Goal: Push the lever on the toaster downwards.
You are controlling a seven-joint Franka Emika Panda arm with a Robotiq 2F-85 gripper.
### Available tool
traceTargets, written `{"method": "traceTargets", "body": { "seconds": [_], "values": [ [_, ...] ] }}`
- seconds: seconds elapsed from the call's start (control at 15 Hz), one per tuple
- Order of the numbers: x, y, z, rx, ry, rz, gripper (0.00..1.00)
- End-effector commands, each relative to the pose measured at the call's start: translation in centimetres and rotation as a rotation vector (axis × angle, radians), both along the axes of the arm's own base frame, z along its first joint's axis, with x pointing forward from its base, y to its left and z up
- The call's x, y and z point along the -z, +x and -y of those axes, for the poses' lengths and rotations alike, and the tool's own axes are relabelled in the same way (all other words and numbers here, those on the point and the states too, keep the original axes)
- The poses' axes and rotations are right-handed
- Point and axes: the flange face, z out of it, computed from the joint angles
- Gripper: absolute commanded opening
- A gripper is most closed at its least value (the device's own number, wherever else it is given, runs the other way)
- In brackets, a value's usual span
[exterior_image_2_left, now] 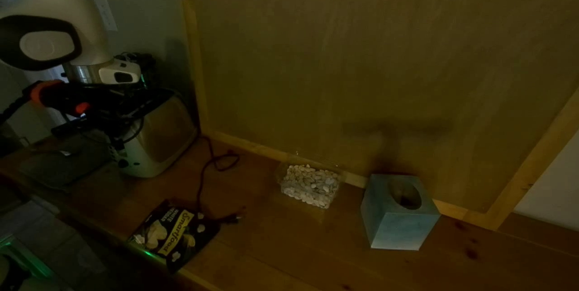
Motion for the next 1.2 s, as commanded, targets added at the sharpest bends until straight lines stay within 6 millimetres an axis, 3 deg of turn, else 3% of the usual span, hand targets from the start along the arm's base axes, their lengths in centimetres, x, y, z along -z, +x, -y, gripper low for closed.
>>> {"method": "traceTargets", "body": {
  "seconds": [0.0,1.13],
  "values": [
    [3.4,2.3,0.6,-0.002,0.02,0.016,0.0],
    [0.6,0.5,1.3,-0.017,-0.01,0.004,0.01]
  ]
}}
